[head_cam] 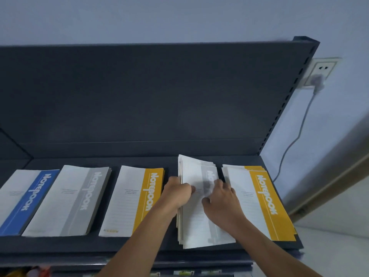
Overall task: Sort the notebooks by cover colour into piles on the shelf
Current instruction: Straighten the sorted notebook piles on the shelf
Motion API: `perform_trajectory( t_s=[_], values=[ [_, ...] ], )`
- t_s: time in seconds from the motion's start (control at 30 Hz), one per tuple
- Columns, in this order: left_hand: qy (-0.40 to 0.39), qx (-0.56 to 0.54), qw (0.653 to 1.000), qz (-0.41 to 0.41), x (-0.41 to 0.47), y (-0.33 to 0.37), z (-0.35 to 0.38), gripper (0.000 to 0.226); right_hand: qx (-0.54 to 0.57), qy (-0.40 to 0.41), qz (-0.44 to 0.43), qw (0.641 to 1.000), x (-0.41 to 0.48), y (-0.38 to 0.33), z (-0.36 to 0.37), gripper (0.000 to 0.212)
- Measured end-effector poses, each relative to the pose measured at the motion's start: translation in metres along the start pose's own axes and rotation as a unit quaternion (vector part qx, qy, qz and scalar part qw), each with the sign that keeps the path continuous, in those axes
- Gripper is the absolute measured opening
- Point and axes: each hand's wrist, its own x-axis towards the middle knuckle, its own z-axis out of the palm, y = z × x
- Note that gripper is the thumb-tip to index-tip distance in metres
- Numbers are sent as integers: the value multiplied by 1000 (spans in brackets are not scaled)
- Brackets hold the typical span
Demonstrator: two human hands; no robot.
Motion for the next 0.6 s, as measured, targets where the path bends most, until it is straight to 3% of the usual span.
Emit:
perform_trajectory(
  t_s=[0.1, 0.17, 0.27, 0.47, 0.6],
  values=[
    [-7, -80, 996, 28, -6, -16, -7, 36, 103, -1, 31, 994, 2, 1, -6, 65],
    [-11, -123, 990, 68, -13, -24, -13, 35, 198, -8, 49, 979, 1, 2, -11, 59],
    [-13, -134, 978, 160, -24, -29, -22, 36, 276, 34, 4, 960, -3, 2, -15, 44],
    [-7, -120, 940, 320, -41, -20, -36, 46, 319, 167, -99, 927, -23, -5, -22, 48],
    [-37, -94, 937, 335, -44, -23, -37, 54, 349, 160, -92, 919, -33, -2, -16, 49]
  ],
)
